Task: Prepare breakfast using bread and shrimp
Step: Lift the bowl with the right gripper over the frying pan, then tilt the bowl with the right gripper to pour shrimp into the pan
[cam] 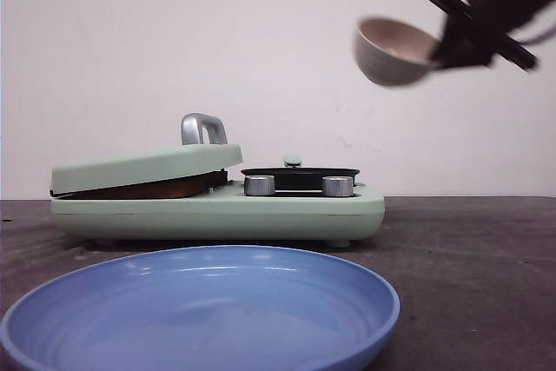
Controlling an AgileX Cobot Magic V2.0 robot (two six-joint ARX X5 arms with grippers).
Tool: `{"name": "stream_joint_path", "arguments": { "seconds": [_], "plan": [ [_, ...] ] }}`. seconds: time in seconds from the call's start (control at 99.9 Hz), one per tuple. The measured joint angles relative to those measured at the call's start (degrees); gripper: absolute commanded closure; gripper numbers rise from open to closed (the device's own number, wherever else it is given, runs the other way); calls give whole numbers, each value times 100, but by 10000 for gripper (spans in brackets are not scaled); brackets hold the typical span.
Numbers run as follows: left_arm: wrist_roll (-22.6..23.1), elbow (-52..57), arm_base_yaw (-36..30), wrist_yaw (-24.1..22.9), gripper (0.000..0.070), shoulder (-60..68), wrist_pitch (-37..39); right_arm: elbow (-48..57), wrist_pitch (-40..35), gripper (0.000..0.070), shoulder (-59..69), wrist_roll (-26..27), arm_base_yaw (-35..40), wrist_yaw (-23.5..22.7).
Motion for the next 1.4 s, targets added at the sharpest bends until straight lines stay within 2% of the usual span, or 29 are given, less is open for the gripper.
{"name": "stream_joint_path", "arguments": {
  "seconds": [0.11,0.22,0.35,0.481,0.751,0.951,0.961,1.051,1.211,1.402],
  "plan": [
    [28,-7,0,-2,442,0,61,372,-31,700,35,-175,533,557],
    [68,-46,0,0,442,0,133,761,-22,700,125,-551,1008,1217],
    [101,-114,0,0,442,0,129,994,11,700,315,-997,1427,1775],
    [105,-173,0,0,442,0,129,1003,-15,700,603,-1408,1670,2426],
    [105,-319,0,-2,442,0,129,1003,59,700,1043,-2247,1912,3373],
    [105,-398,0,0,442,0,129,1003,697,700,1126,-3178,2072,3838],
    [105,-398,0,0,442,0,129,1003,887,700,1126,-3440,2135,3943],
    [105,-398,0,0,442,0,129,1003,1154,700,1126,-4028,2271,4081],
    [105,-398,0,0,442,0,129,1003,1349,700,1126,-5082,2426,4205],
    [105,-398,0,0,442,0,129,1003,1711,700,1126,-5987,2472,4249]
  ]
}}
